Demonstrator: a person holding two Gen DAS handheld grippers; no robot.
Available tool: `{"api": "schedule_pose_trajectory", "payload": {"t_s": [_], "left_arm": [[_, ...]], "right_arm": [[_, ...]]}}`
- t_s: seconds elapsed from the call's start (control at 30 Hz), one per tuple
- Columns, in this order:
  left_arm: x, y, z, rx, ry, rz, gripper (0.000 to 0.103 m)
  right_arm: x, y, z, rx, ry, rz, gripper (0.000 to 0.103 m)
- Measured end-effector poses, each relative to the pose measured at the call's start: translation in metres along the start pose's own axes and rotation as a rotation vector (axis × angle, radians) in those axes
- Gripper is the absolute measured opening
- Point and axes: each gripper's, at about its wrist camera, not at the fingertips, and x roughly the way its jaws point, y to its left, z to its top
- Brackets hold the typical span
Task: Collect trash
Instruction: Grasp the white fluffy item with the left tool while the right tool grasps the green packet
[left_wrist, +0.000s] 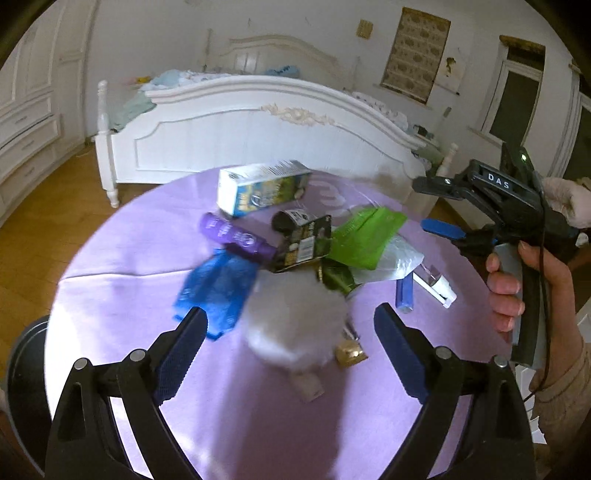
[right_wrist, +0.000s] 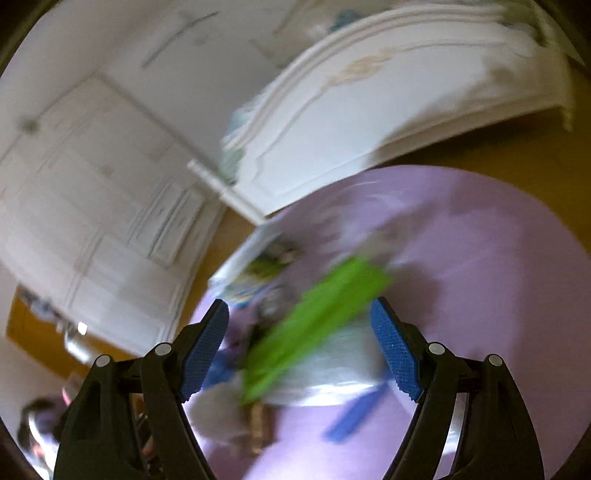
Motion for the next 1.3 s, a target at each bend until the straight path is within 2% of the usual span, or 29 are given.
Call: {"api": "schedule_pose_trajectory", "payload": {"t_s": [0.13, 0.23, 0.3, 0.43, 0.5, 0.53, 0.6, 0.8, 1.1, 1.3], "left_arm": [[0.018, -0.008, 0.001, -0.008, 0.043, 0.013, 0.091], [0.028, -0.008, 0.001, -0.021, 0.067, 0.041, 0.09], [0.032, -0.007, 0.001, -0.027, 0.079, 0.043, 0.08], [0.039, -0.006, 0.0, -0.03, 0.109, 0.037, 0.063], [0.04, -0.006, 0.0, -0.034, 0.112, 0.026, 0.053], [0.04, -0.006, 0.0, -0.033, 0.111, 0.023, 0.052], [0.039, -0.007, 0.001, -0.029, 0.114, 0.015, 0.047], [0.031, -0.006, -0.001, -0.033, 0.079, 0.012, 0.044], [-0.018, 0.004, -0.001, -0.056, -0.024, 0.011, 0.044], [-0.062, 0.029, -0.009, -0.112, -0.104, 0.053, 0.044]], "right_arm": [[0.013, -0.025, 0.0, 0.048, 0.058, -0.004, 0.078], [0.027, -0.023, -0.001, 0.042, 0.082, 0.015, 0.078], [0.037, -0.023, 0.0, 0.046, 0.094, 0.029, 0.077], [0.055, -0.019, 0.004, 0.047, 0.126, 0.055, 0.06], [0.06, -0.018, 0.005, 0.042, 0.131, 0.064, 0.045], [0.06, -0.016, 0.007, 0.037, 0.127, 0.07, 0.041], [0.057, -0.012, 0.009, 0.024, 0.116, 0.087, 0.026], [0.029, 0.01, 0.007, -0.071, 0.015, 0.11, 0.013], [-0.036, 0.065, -0.004, -0.286, -0.18, 0.065, 0.01], [-0.05, 0.109, -0.025, -0.412, -0.177, 0.105, 0.01]]}}
